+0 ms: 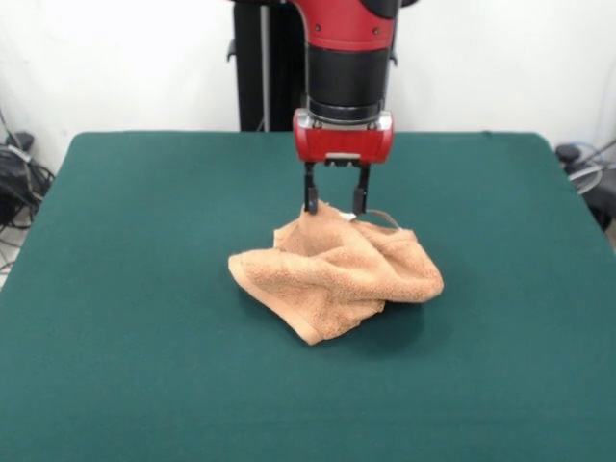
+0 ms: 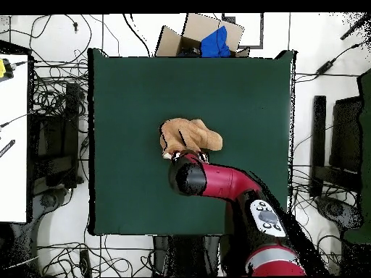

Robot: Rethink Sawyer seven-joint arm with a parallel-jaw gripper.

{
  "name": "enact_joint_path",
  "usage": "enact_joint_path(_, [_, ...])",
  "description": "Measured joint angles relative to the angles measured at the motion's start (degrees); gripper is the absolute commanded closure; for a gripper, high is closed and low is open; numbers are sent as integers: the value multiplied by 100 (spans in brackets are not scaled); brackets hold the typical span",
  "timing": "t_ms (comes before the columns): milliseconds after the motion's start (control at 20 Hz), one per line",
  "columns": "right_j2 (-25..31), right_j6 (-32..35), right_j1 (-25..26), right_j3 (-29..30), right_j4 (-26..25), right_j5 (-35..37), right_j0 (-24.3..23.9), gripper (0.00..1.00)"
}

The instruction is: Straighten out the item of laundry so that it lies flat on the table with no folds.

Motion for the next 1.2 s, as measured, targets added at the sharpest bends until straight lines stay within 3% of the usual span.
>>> enact_joint_path(1200, [0, 0, -75, 2, 0, -126, -117, 0])
